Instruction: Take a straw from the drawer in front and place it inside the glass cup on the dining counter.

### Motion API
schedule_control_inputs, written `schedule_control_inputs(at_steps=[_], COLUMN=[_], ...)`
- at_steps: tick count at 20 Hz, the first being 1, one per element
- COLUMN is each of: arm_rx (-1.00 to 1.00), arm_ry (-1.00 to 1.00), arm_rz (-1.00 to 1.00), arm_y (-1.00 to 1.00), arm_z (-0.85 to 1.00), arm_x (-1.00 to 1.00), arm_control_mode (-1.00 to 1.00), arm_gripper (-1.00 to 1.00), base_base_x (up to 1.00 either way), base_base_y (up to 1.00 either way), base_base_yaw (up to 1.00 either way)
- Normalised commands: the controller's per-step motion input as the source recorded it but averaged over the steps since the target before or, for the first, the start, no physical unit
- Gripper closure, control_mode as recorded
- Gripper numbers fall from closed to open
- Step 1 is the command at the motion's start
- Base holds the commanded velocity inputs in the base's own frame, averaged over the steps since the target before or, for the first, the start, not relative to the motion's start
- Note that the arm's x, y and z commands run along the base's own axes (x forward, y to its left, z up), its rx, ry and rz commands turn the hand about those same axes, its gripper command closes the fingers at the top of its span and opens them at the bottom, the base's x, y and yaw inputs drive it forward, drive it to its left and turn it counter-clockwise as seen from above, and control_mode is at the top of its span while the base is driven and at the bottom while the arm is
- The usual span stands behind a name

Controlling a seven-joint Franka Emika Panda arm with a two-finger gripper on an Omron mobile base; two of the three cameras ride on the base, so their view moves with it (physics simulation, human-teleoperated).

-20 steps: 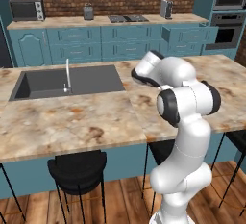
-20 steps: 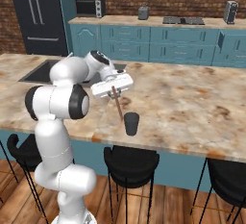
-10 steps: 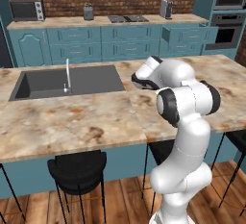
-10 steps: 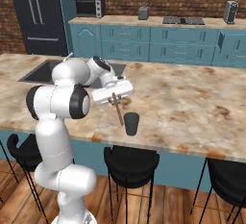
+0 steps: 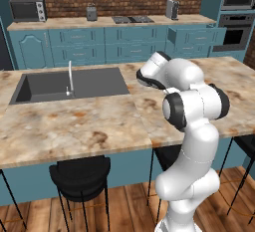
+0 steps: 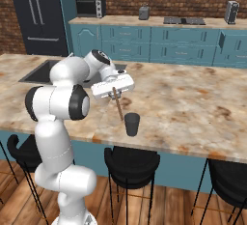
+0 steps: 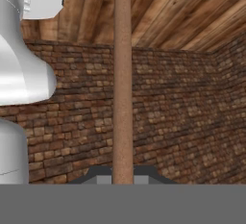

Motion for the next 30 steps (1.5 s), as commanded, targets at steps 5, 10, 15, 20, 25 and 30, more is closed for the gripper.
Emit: schedule_control_inputs(at_steps=[5,10,15,20,25,30], arm_rx=[0.00,0.00,0.00,0.00,0.00,0.00], arm_ry=[0.00,0.00,0.00,0.00,0.00,0.00], arm_rz=[0.00,0.00,0.00,0.00,0.00,0.00], arm_y=[0.00,-0.04,-0.17,-0.05,0.00,0.00], arm_z=[0.01,-0.09,-0.14,-0.12,-0.13,-0.20], arm_x=[0.13,0.07,0.05,0.21,0.27,0.03], arm_control_mode=[-1.00,-1.00,-1.00,-1.00,-1.00,-1.00], arm_gripper=[1.00,1.00,1.00,1.00,1.00,1.00], base_base_x=[0.00,0.00,0.00,0.00,0.00,0.00], base_base_y=[0.00,0.00,0.00,0.00,0.00,0.00], base_base_yaw=[0.00,0.00,0.00,0.00,0.00,0.00])
